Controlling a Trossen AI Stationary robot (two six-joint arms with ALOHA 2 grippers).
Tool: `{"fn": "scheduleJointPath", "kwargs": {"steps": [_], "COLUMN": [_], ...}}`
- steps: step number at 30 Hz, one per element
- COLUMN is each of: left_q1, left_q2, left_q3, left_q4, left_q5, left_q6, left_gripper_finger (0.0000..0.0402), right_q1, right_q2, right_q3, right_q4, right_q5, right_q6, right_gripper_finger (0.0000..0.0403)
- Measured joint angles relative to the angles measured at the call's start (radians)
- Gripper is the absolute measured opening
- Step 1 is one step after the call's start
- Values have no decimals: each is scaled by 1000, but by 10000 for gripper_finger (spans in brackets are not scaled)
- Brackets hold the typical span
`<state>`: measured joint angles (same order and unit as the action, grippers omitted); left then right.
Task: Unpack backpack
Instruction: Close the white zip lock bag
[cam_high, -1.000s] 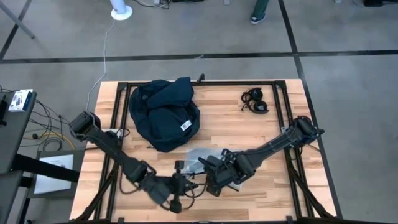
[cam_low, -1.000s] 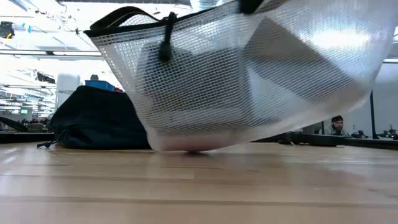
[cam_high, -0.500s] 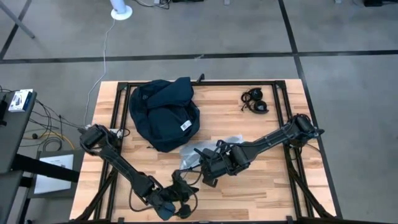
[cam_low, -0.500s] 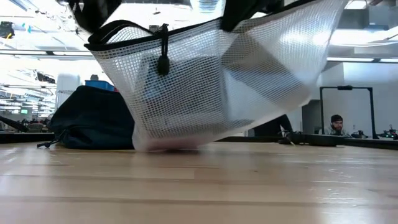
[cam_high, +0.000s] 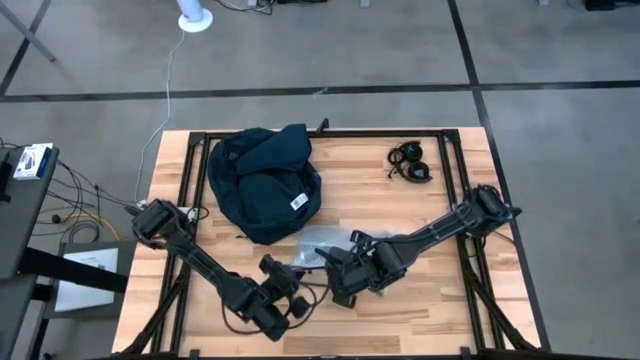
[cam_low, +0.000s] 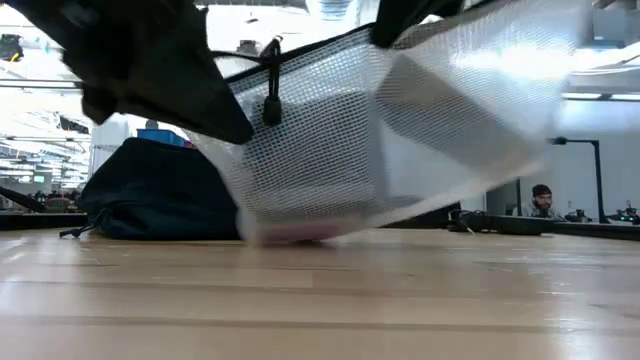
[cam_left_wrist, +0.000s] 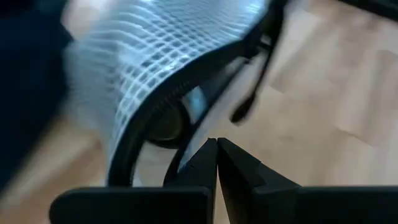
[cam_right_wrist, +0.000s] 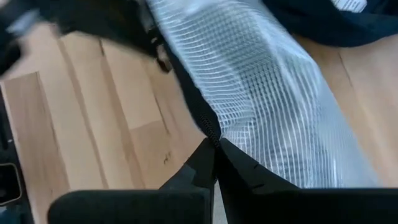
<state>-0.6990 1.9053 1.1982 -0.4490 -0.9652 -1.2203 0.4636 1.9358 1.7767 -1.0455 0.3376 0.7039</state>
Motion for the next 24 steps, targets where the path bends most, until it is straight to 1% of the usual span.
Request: {"fn": "scheduleJointPath", "kwargs": {"steps": [2, 5, 9, 11, 13, 16, 18, 20, 22, 24], "left_q1": [18, 51, 69, 57, 43, 27, 16, 7, 1, -3], "left_q2": [0, -1, -1, -1, -1, -1, -1, -1, -3, -2], "left_q3": [0, 0, 0, 1, 10, 20, 27, 35, 36, 36], "left_q4": [-20, -39, 3, 29, 41, 92, 115, 150, 165, 150], "left_q5": [-39, -44, -42, -39, -30, 14, 45, 50, 44, 12], "left_q6": [33, 80, 146, 194, 205, 215, 229, 222, 187, 117], "left_gripper_finger": [0, 0, 0, 0, 0, 5, 18, 37, 61, 84], "right_q1": [18, 47, 62, 62, 60, 57, 54, 51, 51, 51], "right_q2": [0, 0, 0, 0, 0, 0, 0, 0, 0, 0], "right_q3": [0, 0, 0, 0, 0, 0, 0, 0, 0, 0], "right_q4": [-5, -19, -24, -26, -24, -24, -24, -24, -23, -23], "right_q5": [-32, -64, -66, -58, -48, -34, -26, -25, -24, -20], "right_q6": [15, 49, 79, 82, 83, 85, 84, 84, 84, 84], "right_gripper_finger": [0, 0, 0, 0, 0, 0, 0, 0, 0, 0]}}
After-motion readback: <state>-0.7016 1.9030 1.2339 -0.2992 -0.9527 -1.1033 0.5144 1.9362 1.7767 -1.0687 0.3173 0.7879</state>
